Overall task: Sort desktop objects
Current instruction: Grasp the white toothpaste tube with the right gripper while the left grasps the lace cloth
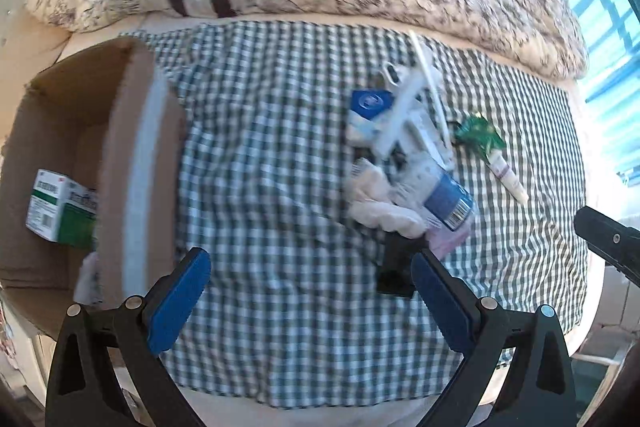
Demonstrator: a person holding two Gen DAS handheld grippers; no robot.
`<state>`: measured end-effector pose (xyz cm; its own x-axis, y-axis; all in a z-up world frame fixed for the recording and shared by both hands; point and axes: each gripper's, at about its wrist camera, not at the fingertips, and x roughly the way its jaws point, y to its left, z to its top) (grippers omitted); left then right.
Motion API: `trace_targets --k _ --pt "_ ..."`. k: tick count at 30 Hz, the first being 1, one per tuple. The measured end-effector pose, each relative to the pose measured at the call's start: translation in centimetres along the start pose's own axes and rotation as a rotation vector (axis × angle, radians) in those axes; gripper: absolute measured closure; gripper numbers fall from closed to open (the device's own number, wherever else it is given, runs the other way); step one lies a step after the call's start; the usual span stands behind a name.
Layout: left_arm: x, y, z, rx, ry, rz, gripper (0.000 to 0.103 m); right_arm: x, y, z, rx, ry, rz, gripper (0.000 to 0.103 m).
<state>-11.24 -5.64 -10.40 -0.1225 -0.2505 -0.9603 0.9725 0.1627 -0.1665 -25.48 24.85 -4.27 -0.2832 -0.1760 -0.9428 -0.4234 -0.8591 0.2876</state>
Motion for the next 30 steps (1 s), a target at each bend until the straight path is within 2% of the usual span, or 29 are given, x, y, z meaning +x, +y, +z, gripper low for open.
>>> trace_targets --k 7,14,21,26,30 --pt "4.3 -3.8 0.1 0.054 0.018 0.029 0.0 1.9 -6.0 1.0 0.032 0.028 -0.052 0.035" --pt "10.0 -5.4 0.5 0.076 0.071 -0.008 0.0 6.1 -9.7 3.2 0.014 0.081 -0.105 0.035" --pt "13.6 -5.8 1.1 0.06 0.122 0.021 0.0 10.6 -11.2 5.7 -0.011 0.142 -0.14 0.035" --pt "15.9 -6.3 1.7 0.104 0.152 0.064 0.0 13.4 -11.4 7.4 -0.038 0.177 -0.153 0.035" --pt "17.2 -6.8 2.0 0.134 0.165 0.077 0.0 16.2 -10.5 8.5 -0.117 0.222 -0.175 0.035"
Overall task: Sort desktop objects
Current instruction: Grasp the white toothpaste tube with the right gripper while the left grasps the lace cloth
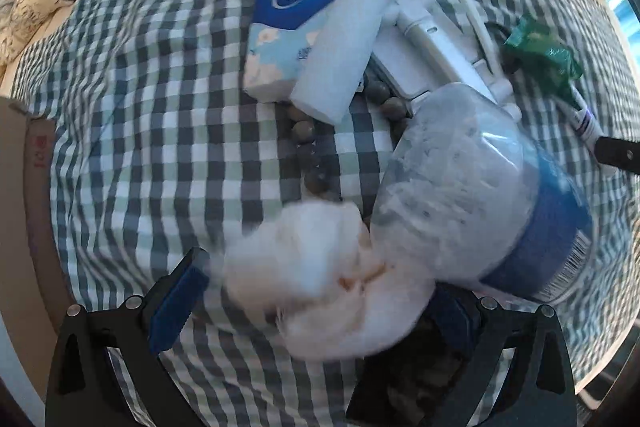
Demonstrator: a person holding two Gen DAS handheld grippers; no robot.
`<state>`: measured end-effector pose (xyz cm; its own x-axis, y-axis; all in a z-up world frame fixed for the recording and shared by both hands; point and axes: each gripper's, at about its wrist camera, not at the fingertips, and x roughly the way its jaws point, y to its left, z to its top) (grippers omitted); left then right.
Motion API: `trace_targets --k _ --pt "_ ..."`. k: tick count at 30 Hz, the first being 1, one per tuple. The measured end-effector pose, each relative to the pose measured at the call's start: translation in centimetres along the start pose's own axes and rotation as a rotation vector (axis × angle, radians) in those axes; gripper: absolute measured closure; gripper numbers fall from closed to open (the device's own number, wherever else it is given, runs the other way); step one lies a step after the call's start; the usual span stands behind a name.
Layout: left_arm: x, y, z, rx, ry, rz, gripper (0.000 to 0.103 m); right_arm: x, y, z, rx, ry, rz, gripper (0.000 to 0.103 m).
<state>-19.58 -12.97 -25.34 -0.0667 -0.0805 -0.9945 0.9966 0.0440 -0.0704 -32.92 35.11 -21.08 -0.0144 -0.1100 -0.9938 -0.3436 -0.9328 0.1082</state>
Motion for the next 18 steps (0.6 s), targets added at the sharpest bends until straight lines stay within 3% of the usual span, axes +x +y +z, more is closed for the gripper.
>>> trace_targets --k 5,9,12,14,18 --pt "0.5 0.2 0.0 -0.003 0.001 -0.021 0.002 2.2 1.3 1.4 -0.109 0.03 -0.094 0.036" --pt "0.3 0.9 -0.2 -0.024 0.0 -0.079 0.015 2.4 1.4 1.7 -0.126 0.03 -0.101 0.056" --pt "-0.4 1.2 -0.4 -0.035 -0.017 -0.12 0.041 1.6 1.6 1.2 -0.143 0.007 -0.129 0.076" --pt "-1.0 1.6 -0.6 -0.049 -0.03 -0.148 0.062 0.9 1.3 0.8 -0.127 -0.002 -0.108 0.078" --pt "-1.8 2.5 -0.9 -0.077 -0.043 -0.173 0.076 -0.6 0.3 -0.1 -0.05 0.003 -0.033 0.079"
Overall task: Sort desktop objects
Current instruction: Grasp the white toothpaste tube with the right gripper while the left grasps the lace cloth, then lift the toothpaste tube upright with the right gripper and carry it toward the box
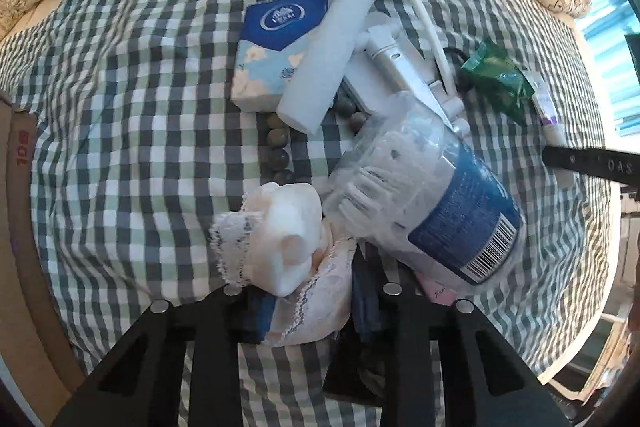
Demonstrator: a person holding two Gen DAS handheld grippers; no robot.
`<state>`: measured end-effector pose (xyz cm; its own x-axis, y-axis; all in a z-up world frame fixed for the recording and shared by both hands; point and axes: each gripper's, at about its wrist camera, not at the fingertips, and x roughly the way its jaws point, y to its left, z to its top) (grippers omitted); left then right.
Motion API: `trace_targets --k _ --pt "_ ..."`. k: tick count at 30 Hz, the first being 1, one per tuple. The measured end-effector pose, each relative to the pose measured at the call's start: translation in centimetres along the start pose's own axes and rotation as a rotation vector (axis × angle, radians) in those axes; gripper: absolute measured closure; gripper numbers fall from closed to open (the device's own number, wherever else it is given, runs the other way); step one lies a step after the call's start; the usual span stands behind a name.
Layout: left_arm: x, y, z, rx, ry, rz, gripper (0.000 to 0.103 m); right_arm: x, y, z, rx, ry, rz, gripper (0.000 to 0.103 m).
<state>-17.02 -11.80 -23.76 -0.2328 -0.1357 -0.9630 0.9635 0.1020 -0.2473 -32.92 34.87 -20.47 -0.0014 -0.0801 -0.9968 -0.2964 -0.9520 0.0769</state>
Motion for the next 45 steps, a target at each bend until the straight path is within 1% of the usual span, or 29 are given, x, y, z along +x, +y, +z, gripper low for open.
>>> trace_targets --k 1,2,9,13,16,18,21,22,23,24,25,29,32,33,34,35,38,42,44,45 --pt "-0.3 0.2 0.0 -0.004 -0.006 -0.001 0.081 -0.3 -0.1 -0.3 0.003 0.001 0.011 0.079" --pt "-0.7 0.1 0.0 -0.007 -0.012 -0.002 0.081 -0.8 -0.1 -0.8 0.005 -0.002 0.019 0.079" --pt "-4.2 0.1 0.4 -0.047 -0.056 0.001 0.081 -3.9 0.1 -3.6 0.014 -0.026 0.069 0.079" --pt "-5.8 0.7 -0.6 -0.059 -0.08 0.005 0.081 -5.8 -0.1 -5.0 0.024 -0.032 0.093 0.079" --pt "-7.9 0.9 -0.6 -0.059 -0.106 0.005 0.081 -7.4 -0.3 -5.9 0.03 -0.05 0.097 0.079" --pt "-8.6 0.6 -0.5 -0.06 -0.118 0.005 0.081 -8.7 0.3 -6.1 0.037 -0.066 0.099 0.079" --pt "-9.7 0.7 -0.6 -0.072 -0.14 0.007 0.081 -9.7 0.6 -6.9 0.042 -0.089 0.104 0.08" --pt "-10.1 0.8 -0.7 -0.076 -0.148 0.009 0.081 -9.5 1.5 -6.8 0.042 -0.094 0.106 0.08" --pt "-10.6 1.0 -0.9 -0.079 -0.155 0.008 0.081 -9.6 2.0 -6.9 0.042 -0.1 0.109 0.081" --pt "-11.0 1.2 -1.1 -0.08 -0.159 0.006 0.081 -10.0 2.3 -7.1 0.041 -0.108 0.111 0.091" --pt "-11.4 1.4 -1.4 -0.081 -0.164 0.008 0.081 -9.9 2.8 -7.0 0.037 -0.109 0.114 0.097" --pt "-12.6 1.8 -2.1 -0.083 -0.181 0.0 0.081 -10.0 3.9 -7.7 0.035 -0.12 0.117 0.097" --pt "-13.0 2.0 -2.5 -0.084 -0.186 -0.004 0.081 -9.9 3.9 -8.1 0.059 -0.129 0.121 0.097" --pt "-13.0 2.0 -2.6 -0.084 -0.188 -0.004 0.081 -9.9 3.7 -8.3 0.073 -0.131 0.125 0.096" --pt "-13.0 2.0 -2.6 -0.084 -0.188 -0.004 0.081 -9.7 3.5 -8.4 0.087 -0.13 0.135 0.091" --pt "-12.9 1.9 -2.6 -0.083 -0.188 -0.003 0.081 -9.5 3.1 -8.4 0.098 -0.132 0.143 0.09" --pt "-12.4 1.8 -2.6 -0.086 -0.183 0.001 0.081 -8.4 2.3 -7.9 0.109 -0.126 0.119 0.09" --pt "-11.5 1.7 -2.5 -0.105 -0.165 0.01 0.081 -6.1 1.0 -6.0 0.143 -0.104 0.108 0.089" --pt "-10.8 1.7 -2.4 -0.119 -0.151 0.01 0.081 -5.1 0.7 -5.0 0.145 -0.095 0.099 0.072" --pt "-10.5 1.7 -2.4 -0.122 -0.145 0.013 0.081 -4.4 0.6 -4.3 0.147 -0.096 0.085 0.055"
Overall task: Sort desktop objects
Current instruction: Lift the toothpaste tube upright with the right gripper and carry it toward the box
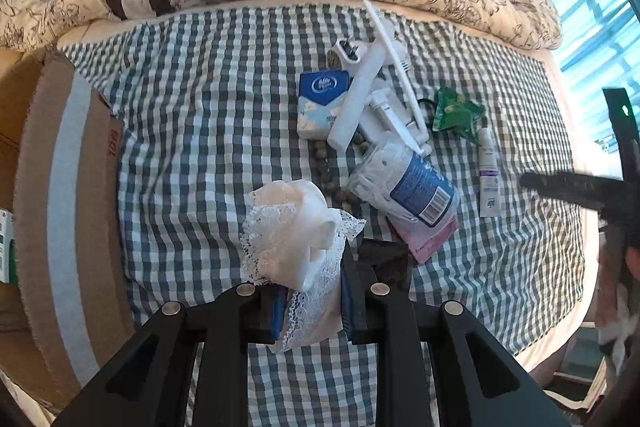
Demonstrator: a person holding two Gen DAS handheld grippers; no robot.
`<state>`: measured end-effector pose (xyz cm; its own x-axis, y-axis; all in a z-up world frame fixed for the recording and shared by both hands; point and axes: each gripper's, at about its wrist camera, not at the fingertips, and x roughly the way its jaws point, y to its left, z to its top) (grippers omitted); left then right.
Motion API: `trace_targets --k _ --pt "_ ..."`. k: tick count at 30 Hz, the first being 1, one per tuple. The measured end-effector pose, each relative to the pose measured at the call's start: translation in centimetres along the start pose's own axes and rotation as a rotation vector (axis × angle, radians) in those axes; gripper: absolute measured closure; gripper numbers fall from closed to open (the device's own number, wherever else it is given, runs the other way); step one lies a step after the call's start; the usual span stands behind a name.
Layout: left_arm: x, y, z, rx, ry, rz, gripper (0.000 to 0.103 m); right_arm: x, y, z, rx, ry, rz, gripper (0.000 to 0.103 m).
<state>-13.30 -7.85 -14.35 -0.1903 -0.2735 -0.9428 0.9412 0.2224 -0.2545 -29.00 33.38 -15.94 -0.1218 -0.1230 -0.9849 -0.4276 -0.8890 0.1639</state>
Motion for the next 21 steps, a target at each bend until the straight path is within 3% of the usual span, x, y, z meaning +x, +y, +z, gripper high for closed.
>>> trace_targets --k 1,9,17,21 --pt "0.4 0.0 0.0 -0.003 0.005 0.005 0.081 0.3 0.0 0.4 -0.001 -0.006 -0.004 0.048" --pt "2.6 0.4 0.0 -0.072 0.048 0.017 0.081 4.7 0.3 4.0 -0.025 0.011 -0.033 0.048" --pt "3.4 0.5 1.0 -0.091 0.058 0.027 0.081 8.1 0.7 4.7 -0.04 0.053 -0.069 0.048" --pt "3.7 0.4 1.3 -0.095 0.062 0.027 0.081 8.6 0.6 4.4 -0.05 0.043 -0.099 0.059"
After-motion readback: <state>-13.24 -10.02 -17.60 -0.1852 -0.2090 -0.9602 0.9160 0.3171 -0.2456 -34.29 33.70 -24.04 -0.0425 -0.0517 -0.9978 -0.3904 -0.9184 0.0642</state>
